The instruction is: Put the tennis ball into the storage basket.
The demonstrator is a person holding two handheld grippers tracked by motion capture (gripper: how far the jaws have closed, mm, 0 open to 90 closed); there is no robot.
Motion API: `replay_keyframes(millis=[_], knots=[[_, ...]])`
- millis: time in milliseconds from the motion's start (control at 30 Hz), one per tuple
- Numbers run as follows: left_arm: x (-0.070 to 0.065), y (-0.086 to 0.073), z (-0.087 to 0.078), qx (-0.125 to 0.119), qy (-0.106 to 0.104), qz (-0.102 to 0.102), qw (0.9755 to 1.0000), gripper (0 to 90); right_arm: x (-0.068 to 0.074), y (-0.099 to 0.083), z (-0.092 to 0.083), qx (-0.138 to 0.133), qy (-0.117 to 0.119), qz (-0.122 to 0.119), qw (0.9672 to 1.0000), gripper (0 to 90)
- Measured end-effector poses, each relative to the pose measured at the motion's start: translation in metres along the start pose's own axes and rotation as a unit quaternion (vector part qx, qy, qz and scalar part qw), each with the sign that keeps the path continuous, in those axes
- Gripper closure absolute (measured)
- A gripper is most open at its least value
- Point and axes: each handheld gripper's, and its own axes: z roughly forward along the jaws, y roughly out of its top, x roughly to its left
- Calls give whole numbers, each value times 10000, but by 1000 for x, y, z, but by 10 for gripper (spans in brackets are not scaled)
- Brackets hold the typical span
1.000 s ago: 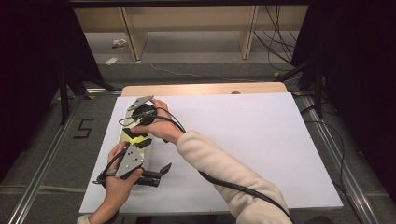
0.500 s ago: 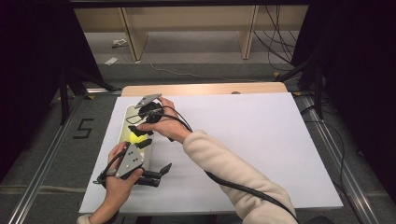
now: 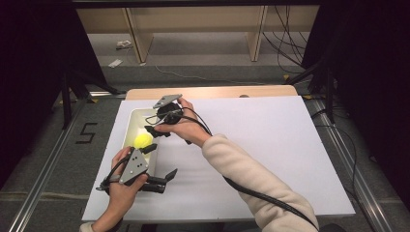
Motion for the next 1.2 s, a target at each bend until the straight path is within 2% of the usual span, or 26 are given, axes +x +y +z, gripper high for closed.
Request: replay_keyframes(millis=[433,800,1200], knots=[[1,-1,-1,-2,12,-19,10000,0,-7,-10,-19,-53,-83,31,9999,159],[1,-1,-1,0,17,-18,10000,0,-23,-23,-45,-94,-285,124,9995,159],[2,-1,-1,-15,25,-38,10000,0,-33,-35,-63,-105,-434,190,9988,159]])
